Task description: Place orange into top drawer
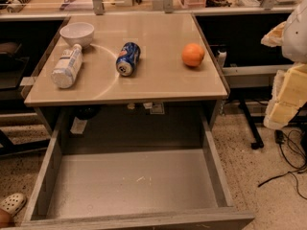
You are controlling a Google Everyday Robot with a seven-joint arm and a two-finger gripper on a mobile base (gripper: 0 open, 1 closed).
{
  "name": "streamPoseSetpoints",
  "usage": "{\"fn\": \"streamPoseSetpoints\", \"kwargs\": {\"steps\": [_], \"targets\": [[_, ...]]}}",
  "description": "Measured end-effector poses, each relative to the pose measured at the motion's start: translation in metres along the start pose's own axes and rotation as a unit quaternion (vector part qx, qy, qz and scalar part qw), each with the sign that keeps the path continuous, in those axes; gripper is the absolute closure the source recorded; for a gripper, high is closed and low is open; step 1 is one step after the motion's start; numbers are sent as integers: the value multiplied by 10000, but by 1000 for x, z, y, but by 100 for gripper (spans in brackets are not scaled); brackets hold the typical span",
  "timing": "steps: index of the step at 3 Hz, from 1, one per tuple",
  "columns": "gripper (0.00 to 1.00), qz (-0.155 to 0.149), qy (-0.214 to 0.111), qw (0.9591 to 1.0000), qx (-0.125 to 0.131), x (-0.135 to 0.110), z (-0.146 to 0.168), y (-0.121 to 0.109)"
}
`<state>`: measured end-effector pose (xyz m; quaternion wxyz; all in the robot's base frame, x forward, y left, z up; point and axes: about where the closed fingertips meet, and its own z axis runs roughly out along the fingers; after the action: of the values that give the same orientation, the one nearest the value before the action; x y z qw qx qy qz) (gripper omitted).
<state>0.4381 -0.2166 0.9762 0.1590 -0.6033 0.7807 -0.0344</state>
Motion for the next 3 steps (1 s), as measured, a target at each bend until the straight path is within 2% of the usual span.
{"fn": "streamPoseSetpoints", "kwargs": {"steps": [1, 2, 3], "targets": [[0, 1, 1, 10000, 2, 0, 0, 0], [0, 90, 46, 9999, 108, -3, 1, -8], [0, 180, 146, 9997, 99, -9, 13, -37]]}}
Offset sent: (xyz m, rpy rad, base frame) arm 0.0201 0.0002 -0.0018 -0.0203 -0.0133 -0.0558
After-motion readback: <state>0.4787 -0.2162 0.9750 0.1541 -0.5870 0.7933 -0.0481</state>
